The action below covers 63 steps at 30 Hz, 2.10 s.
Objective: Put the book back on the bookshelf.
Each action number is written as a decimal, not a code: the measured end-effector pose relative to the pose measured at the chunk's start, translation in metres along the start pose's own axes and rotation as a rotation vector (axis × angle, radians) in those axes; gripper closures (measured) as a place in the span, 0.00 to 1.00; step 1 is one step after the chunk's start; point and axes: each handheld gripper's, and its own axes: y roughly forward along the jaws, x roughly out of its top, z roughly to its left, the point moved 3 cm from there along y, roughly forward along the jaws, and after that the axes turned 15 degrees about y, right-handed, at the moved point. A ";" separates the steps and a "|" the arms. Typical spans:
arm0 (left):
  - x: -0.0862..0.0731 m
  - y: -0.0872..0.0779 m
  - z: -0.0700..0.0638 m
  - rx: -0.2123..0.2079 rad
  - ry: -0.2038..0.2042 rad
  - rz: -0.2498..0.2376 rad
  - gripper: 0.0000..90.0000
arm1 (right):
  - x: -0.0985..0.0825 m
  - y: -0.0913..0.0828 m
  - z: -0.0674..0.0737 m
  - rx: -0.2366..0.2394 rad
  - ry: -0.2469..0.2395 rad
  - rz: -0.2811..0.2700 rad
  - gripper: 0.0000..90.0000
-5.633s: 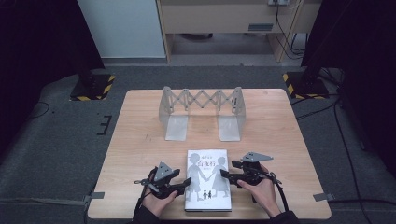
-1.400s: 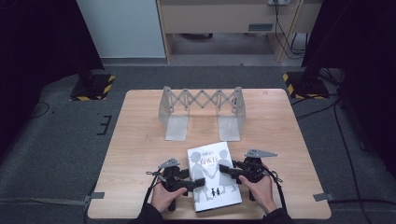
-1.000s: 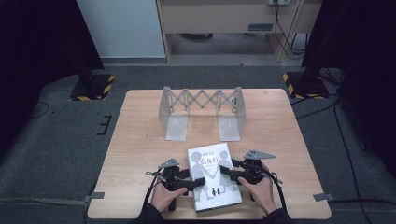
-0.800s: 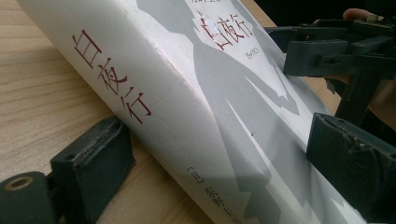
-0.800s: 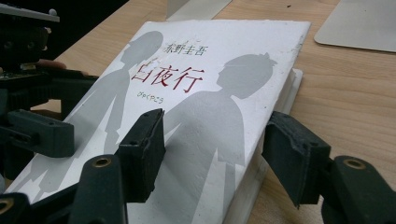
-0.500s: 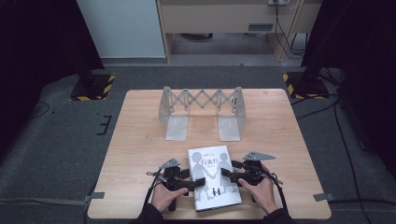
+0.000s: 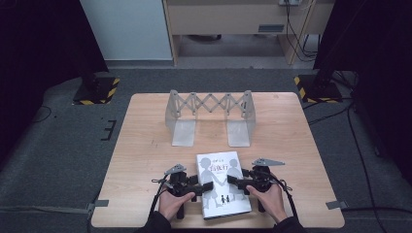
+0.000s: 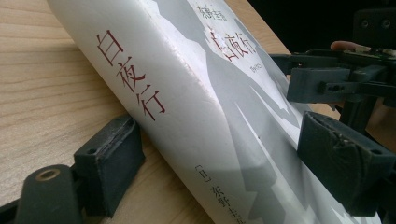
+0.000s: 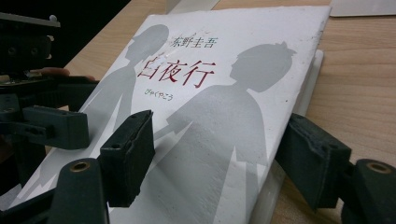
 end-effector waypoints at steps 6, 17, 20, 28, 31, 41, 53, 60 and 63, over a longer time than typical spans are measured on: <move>0.003 -0.004 0.000 0.004 -0.033 0.054 0.20 | 0.001 -0.001 0.001 0.005 0.021 -0.035 0.44; 0.014 -0.012 -0.006 0.019 0.021 -0.009 0.27 | 0.008 -0.010 0.006 0.040 -0.019 -0.081 0.49; 0.021 -0.017 -0.005 0.018 0.049 -0.049 0.30 | 0.012 -0.013 0.008 0.051 -0.039 -0.113 0.53; 0.030 -0.018 -0.009 0.002 0.078 -0.082 0.33 | 0.017 -0.019 0.013 0.088 -0.073 -0.167 0.56; 0.030 -0.017 -0.007 -0.005 0.080 -0.073 0.33 | 0.018 -0.019 0.013 0.092 -0.086 -0.169 0.57; 0.031 -0.016 -0.007 -0.033 0.087 -0.066 0.32 | 0.019 -0.023 0.014 0.113 -0.113 -0.168 0.61; 0.031 -0.010 -0.019 -0.102 0.081 -0.110 0.38 | 0.018 -0.020 0.020 0.190 -0.093 -0.152 0.62; 0.035 -0.011 -0.023 -0.101 0.098 -0.128 0.41 | 0.020 -0.022 0.018 0.195 -0.074 -0.153 0.60; 0.039 -0.013 -0.024 -0.111 0.086 -0.132 0.45 | 0.023 -0.027 0.015 0.182 -0.072 -0.187 0.59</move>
